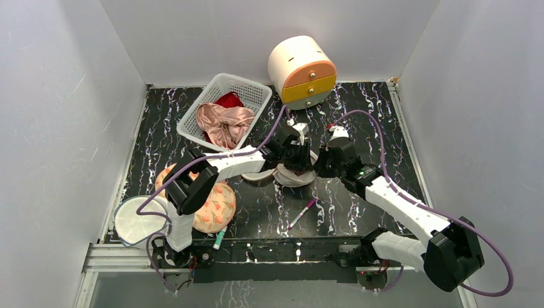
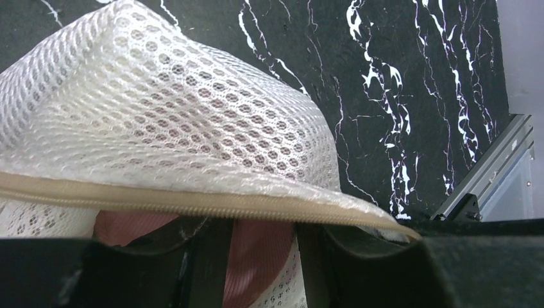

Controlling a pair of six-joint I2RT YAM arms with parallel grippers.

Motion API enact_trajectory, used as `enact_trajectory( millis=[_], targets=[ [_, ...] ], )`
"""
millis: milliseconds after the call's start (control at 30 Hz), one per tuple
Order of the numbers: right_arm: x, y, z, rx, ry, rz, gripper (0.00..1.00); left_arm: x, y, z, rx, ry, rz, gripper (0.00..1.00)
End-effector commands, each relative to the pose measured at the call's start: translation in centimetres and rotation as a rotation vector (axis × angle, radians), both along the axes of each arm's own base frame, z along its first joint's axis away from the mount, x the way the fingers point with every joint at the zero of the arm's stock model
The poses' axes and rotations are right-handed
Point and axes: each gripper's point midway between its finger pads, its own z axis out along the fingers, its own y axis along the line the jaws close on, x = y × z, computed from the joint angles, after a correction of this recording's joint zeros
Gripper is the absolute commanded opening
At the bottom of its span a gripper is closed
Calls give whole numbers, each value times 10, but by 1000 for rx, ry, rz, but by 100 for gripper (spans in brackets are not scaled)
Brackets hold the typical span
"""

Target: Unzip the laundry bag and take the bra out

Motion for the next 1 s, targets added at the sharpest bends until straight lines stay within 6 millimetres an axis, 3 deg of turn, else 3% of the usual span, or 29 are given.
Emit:
enact_trajectory(
  millis=[0,200,500,833,967],
  targets=[
    [8,5,14,27,-43,5,0,11,-15,22,-65,-25,-12,40],
    [6,3,14,25,-41,4,0,12,-22,22,-92,-15,-12,44],
    [4,2,9,21,-30,4,0,16,-19,29,-91,-40,5,21],
    [5,-4,8,0,-30,-23,0,10,2,50,-60,-100,6,0],
    [6,-5,8,-5,-32,-32,0,4,9,58,-68,-107,10,0]
  ],
)
